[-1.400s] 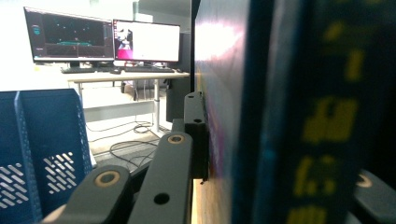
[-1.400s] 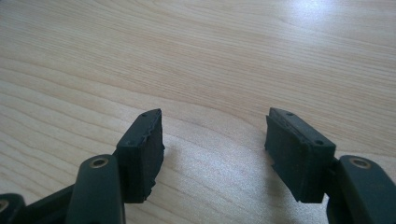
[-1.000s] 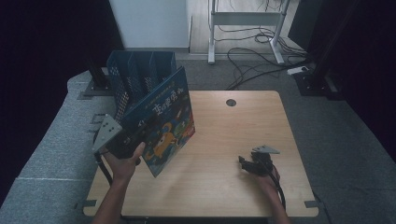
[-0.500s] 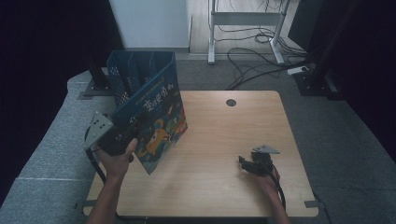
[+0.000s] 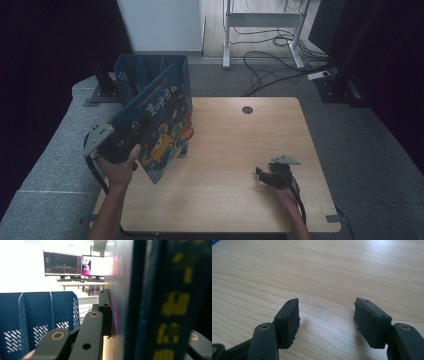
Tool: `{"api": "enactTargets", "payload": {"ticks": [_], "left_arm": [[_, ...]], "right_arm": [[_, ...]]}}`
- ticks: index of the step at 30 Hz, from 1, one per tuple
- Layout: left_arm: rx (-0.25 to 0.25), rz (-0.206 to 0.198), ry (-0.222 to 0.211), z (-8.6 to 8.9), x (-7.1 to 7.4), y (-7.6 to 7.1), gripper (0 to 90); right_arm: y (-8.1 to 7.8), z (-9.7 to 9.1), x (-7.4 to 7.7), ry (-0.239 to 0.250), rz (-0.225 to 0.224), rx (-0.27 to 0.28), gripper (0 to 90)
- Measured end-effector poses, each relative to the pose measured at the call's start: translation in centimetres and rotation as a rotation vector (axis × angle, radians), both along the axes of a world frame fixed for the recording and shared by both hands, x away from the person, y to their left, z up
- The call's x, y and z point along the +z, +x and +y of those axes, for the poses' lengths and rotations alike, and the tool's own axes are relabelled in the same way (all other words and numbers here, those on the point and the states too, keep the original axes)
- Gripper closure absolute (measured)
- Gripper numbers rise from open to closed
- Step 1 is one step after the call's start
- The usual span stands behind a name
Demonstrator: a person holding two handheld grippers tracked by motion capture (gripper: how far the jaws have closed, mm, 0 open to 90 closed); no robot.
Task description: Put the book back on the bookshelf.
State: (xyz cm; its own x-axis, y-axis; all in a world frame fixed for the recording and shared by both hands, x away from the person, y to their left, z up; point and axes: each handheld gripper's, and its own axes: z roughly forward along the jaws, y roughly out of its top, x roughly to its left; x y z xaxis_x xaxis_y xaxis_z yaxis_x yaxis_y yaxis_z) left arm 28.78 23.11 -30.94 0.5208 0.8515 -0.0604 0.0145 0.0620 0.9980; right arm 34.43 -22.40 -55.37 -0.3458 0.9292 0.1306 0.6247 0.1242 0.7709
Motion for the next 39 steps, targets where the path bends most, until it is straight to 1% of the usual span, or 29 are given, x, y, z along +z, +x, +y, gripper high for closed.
{"api": "enactTargets", "payload": {"ticks": [10,22,28,31,34,39], "left_arm": [[0.032,-0.001,-0.007,0.7,0.3,0.4,82.3],[0.07,-0.021,-0.004,1.1,1.0,0.9,82.3],[0.092,-0.015,0.006,1.3,1.1,1.5,82.3],[0.104,-0.006,0.012,1.3,1.0,2.0,82.3],[0.11,-0.003,0.007,1.4,1.1,2.3,82.3],[0.128,0.002,0.011,1.5,1.5,2.9,82.3]], "right_arm": [[0.0,-0.1,0.0,0.005,0.001,0.002,36.2],[0.0,-0.1,0.0,0.007,0.002,0.001,36.4],[0.0,-0.1,0.0,0.008,0.002,0.0,36.4],[0.0,-0.1,0.0,0.01,0.002,0.0,36.5],[0.0,-0.1,0.0,0.009,0.002,0.0,36.6],[0.0,-0.1,0.0,0.008,0.002,0.001,36.7]]}}
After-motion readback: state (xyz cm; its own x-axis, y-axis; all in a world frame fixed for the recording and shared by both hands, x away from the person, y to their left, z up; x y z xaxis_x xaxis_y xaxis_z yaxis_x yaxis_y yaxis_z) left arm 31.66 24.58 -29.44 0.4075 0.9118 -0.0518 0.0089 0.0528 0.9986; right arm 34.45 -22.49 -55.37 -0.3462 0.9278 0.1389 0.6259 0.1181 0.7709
